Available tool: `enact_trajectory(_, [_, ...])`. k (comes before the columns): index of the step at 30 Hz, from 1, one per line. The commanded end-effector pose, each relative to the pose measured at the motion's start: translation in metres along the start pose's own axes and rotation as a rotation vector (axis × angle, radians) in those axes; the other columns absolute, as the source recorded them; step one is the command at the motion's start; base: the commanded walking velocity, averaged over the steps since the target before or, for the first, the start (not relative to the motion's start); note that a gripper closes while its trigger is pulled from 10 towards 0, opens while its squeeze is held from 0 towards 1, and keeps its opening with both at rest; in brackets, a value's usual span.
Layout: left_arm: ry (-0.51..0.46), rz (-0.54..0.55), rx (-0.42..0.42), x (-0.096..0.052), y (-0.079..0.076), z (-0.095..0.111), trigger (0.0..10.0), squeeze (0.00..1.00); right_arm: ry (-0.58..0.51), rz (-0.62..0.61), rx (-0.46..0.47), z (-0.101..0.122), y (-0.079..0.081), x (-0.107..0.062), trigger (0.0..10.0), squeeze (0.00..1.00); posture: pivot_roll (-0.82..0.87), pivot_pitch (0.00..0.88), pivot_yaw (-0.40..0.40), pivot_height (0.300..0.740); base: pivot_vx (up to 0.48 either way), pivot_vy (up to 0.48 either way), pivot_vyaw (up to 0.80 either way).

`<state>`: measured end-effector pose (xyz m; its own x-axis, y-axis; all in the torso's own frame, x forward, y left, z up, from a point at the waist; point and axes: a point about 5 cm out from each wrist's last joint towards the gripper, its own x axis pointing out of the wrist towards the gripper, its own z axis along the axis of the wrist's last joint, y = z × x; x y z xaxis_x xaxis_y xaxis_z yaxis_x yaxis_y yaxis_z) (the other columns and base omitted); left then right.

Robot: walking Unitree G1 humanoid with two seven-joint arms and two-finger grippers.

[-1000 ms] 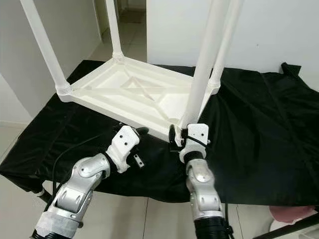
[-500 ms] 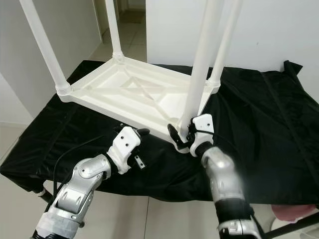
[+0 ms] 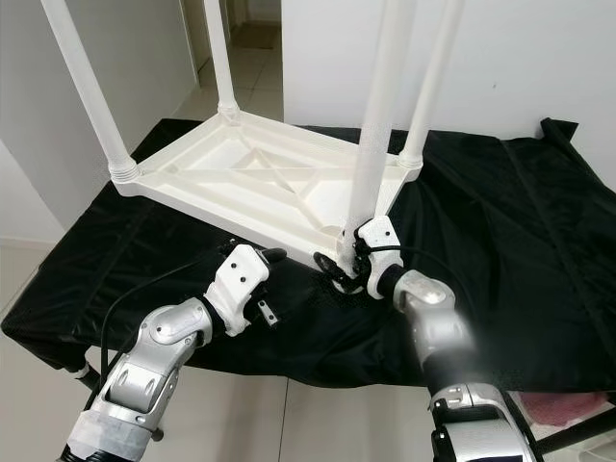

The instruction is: Building children table

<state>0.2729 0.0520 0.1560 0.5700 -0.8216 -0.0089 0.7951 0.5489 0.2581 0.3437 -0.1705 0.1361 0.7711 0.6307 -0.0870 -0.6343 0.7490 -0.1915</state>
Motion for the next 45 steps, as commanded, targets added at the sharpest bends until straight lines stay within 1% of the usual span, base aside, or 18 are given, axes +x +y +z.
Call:
enact_trajectory(1, [0.001,0.075,0.012,0.000,0.005,0.003,10.0,0.00,0.018,0.041,-0.014,-0.002,0.003,0.002,0.0,0.00,0.06,0.000,0.046,0.740,0.000,0.000,0.00])
enact_trajectory(7, [-0.002,0.067,0.012,0.002,0.005,0.003,10.0,0.00,0.035,0.025,-0.009,-0.009,0.001,-0.005,0.0,0.00,0.04,0.000,0.059,0.740,0.000,0.000,0.00])
enact_trajectory(8, [-0.002,0.063,0.012,0.002,0.005,0.003,10.0,0.00,0.035,-0.010,0.015,-0.011,-0.001,-0.007,10.0,0.00,0.03,0.000,0.062,0.740,0.000,0.000,0.00])
enact_trajectory(12, [0.000,0.066,0.013,0.001,0.005,0.003,10.0,0.00,0.022,-0.126,0.082,-0.014,-0.004,-0.011,10.0,0.00,0.05,0.000,0.048,0.740,0.000,0.000,0.00])
enact_trajectory(15, [0.000,0.072,0.012,0.001,0.006,0.003,10.0,0.00,0.014,-0.156,0.091,-0.014,-0.005,-0.011,10.0,0.00,0.05,0.000,0.048,0.740,0.000,0.000,0.00])
enact_trajectory(16, [0.001,0.082,0.006,0.000,0.006,0.003,10.0,0.00,0.012,-0.232,0.111,-0.014,-0.004,-0.010,10.0,0.00,0.06,0.000,0.034,0.740,0.000,0.000,0.00])
enact_trajectory(19, [0.003,0.089,0.000,-0.002,0.005,0.002,10.0,0.00,0.009,-0.298,0.127,-0.015,-0.003,-0.009,10.0,0.00,0.06,0.000,0.034,0.740,0.000,0.000,0.00])
enact_trajectory(20, [0.006,0.092,0.000,-0.002,0.004,0.001,10.0,0.00,0.009,-0.349,0.145,-0.016,-0.001,-0.007,10.0,0.00,0.07,0.008,0.026,0.740,0.000,0.000,0.00])
enact_trajectory(21, [0.006,0.092,0.000,-0.002,0.004,0.001,10.0,0.00,0.009,-0.349,0.145,-0.016,-0.001,-0.007,10.0,0.00,0.07,0.008,0.026,0.740,0.000,0.000,0.00])
enact_trajectory(23, [0.012,0.103,-0.006,-0.005,0.003,0.000,10.0,0.00,0.007,-0.478,0.182,-0.016,0.005,-0.007,10.0,0.00,0.08,0.018,0.022,0.740,0.000,0.000,0.00])
enact_trajectory(25, [0.012,0.103,-0.006,-0.005,0.003,0.000,10.0,0.00,0.007,-0.478,0.182,-0.016,0.005,-0.007,10.0,0.00,0.08,0.018,0.022,0.740,0.000,0.000,0.00])
enact_trajectory(27, [0.014,0.108,-0.008,-0.005,0.003,0.000,10.0,0.00,0.010,-0.524,0.214,-0.017,0.009,-0.008,10.0,0.00,0.08,0.020,0.020,0.740,0.000,0.000,0.00])
enact_trajectory(30, [0.017,0.112,-0.012,-0.008,0.003,-0.001,10.0,0.00,0.013,-0.695,0.260,-0.019,0.016,-0.016,10.0,0.00,0.07,0.025,0.025,0.740,0.000,0.000,0.00])
enact_trajectory(31, [0.017,0.112,-0.012,-0.008,0.003,-0.001,10.0,0.00,0.013,-0.695,0.260,-0.019,0.016,-0.016,10.0,0.00,0.07,0.025,0.025,0.740,0.000,0.000,0.00])
enact_trajectory(33, [0.017,0.112,-0.012,-0.007,0.005,-0.002,10.0,0.00,0.049,-0.870,0.238,-0.020,0.020,-0.022,10.0,0.00,0.06,0.026,0.027,0.740,0.000,0.000,0.00])
enact_trajectory(35, [0.018,0.112,-0.010,-0.005,0.005,-0.002,10.0,0.00,0.060,-0.969,0.252,-0.020,0.028,-0.024,10.0,0.00,0.05,0.025,0.027,0.740,0.000,0.000,0.00])
enact_trajectory(37, [0.013,0.110,-0.021,-0.004,0.005,-0.003,10.0,0.00,0.059,-1.000,0.278,-0.019,0.035,-0.023,10.0,0.00,0.04,0.030,0.028,0.740,0.000,0.000,0.00])
enact_trajectory(45, [0.010,0.098,-0.018,0.000,0.001,-0.002,10.0,0.00,0.070,-1.024,0.296,-0.015,0.042,-0.019,10.0,0.00,0.03,0.022,0.023,0.740,0.000,0.000,0.00])
